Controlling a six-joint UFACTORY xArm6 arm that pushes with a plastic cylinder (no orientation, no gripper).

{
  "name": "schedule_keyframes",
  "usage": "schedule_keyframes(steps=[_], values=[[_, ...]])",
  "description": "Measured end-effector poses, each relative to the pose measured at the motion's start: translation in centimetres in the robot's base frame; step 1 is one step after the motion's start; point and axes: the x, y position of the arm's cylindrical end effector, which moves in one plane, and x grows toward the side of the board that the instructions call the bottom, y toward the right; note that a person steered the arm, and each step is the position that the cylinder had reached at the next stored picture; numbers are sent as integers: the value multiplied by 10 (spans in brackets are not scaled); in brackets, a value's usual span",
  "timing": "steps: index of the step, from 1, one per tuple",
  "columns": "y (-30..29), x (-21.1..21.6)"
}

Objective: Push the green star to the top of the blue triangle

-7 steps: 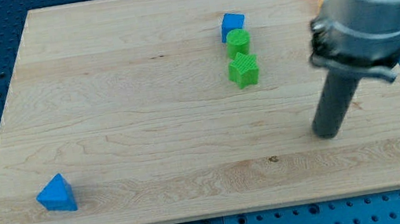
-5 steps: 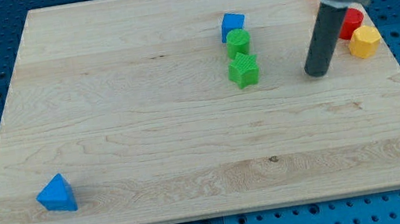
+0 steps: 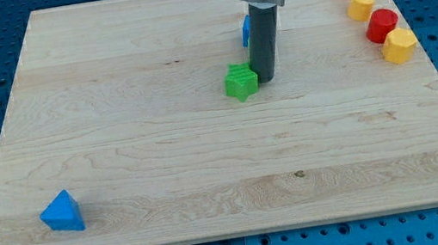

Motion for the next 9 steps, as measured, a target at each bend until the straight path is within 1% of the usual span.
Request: schedule_keyframes(steps=[1,3,4,5,6,7,9], values=[[-28,2],[-104,43],[-151,54],[-195,56],[-207,52],[-208,23],[-254,13]])
